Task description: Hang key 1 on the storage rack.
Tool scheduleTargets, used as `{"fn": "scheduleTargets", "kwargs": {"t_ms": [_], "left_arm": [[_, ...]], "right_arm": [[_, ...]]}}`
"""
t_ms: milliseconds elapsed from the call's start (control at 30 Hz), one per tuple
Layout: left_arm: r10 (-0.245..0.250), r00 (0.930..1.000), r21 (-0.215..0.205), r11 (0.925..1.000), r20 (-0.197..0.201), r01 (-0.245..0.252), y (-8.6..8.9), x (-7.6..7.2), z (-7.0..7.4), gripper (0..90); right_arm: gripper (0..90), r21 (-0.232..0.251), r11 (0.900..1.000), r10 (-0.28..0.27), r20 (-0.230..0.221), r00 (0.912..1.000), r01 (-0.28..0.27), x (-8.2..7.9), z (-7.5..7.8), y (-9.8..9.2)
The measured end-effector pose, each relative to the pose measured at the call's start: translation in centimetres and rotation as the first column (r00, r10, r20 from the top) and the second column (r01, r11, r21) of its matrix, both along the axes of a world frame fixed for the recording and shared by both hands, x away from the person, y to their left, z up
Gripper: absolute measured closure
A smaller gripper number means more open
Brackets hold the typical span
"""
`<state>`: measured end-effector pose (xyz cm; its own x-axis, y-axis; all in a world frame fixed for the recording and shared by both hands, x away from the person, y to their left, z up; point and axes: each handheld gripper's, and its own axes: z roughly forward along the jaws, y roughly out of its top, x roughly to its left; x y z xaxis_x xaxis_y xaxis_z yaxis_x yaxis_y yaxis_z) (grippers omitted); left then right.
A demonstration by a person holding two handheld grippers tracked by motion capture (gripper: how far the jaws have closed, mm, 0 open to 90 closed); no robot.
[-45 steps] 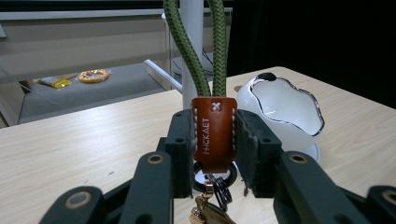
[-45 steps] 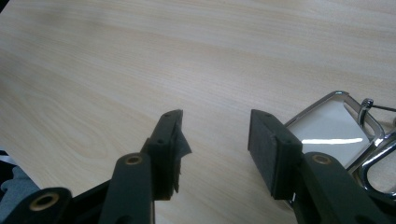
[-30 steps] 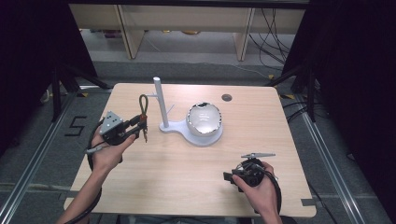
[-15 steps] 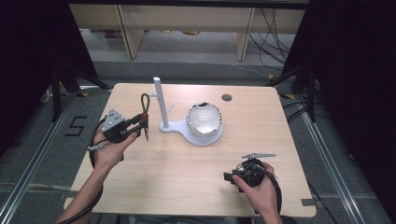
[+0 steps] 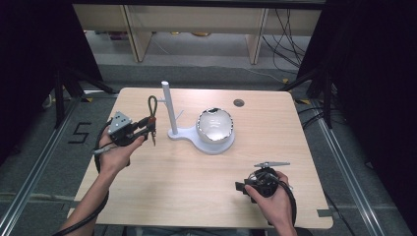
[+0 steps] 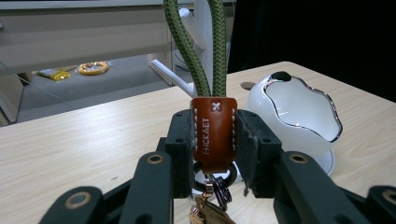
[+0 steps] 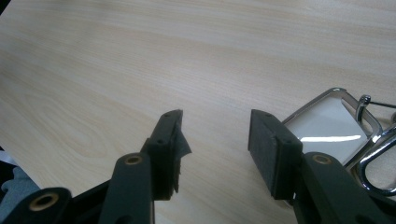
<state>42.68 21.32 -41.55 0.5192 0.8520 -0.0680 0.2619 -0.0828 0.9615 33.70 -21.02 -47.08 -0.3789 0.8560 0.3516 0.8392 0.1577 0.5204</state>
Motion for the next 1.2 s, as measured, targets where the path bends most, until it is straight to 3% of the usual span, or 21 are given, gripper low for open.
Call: {"fn": "scheduleTargets", "kwargs": {"t_ms": [367,667,700,767,867,1200], "left_arm": [[-0.002,0.9996,-0.009,1.0000,-0.027,0.002,-0.1,0.7,-0.4,67.0],[-0.006,0.9991,-0.012,0.9999,-0.041,0.005,-0.2,1.1,-0.7,67.0],[-0.005,0.9990,-0.014,0.9999,-0.043,0.004,-0.2,1.2,-0.7,67.0],[-0.005,0.9988,-0.013,0.9999,-0.049,0.005,-0.3,1.3,-0.8,67.0],[-0.008,0.9987,-0.015,0.9999,-0.051,0.007,-0.3,1.4,-0.9,67.0],[-0.013,0.9981,-0.021,0.9997,-0.060,0.012,-0.5,1.7,-1.0,66.9]], "right_arm": [[55.2,0.011,1.000,-0.004,0.005,1.0000,0.004,-0.1,0.0,0.0],[55.2,0.031,0.999,-0.037,-0.033,0.9988,0.038,-0.2,0.1,0.3],[55.2,0.006,1.000,-0.010,0.004,0.9999,0.010,0.0,0.0,0.0],[55.2,0.025,1.000,-0.014,-0.010,0.9999,0.014,-0.1,0.1,0.1],[55.2,-0.002,1.000,-0.012,-0.007,0.9999,0.012,0.0,0.1,-0.1],[55.2,0.014,1.000,-0.004,0.003,1.0000,0.004,-0.1,0.0,-0.1]]}}
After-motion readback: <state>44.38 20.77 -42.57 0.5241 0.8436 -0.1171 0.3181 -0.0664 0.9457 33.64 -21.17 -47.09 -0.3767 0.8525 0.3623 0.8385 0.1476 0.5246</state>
